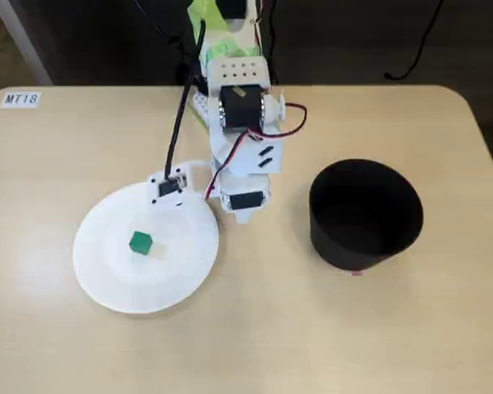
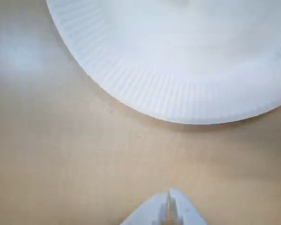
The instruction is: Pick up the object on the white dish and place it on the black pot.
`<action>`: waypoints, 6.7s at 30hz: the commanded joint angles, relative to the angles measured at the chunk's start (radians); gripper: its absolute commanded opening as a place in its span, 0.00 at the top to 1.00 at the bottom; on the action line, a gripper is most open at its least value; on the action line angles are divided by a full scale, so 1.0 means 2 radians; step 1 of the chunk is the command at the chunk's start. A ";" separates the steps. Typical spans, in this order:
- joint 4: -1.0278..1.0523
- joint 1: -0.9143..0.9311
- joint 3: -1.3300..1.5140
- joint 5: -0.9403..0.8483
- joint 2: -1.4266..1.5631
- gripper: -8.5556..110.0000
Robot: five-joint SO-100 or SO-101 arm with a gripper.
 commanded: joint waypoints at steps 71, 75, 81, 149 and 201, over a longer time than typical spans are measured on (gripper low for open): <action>-0.031 0.247 -0.074 -0.004 -0.094 0.69; -0.032 0.254 -0.074 -0.010 -0.097 0.69; -0.022 0.256 -0.100 -0.025 -0.121 0.70; 0.238 -0.130 -0.527 -0.015 0.032 0.93; 0.239 -0.300 -0.495 -0.077 -0.310 0.93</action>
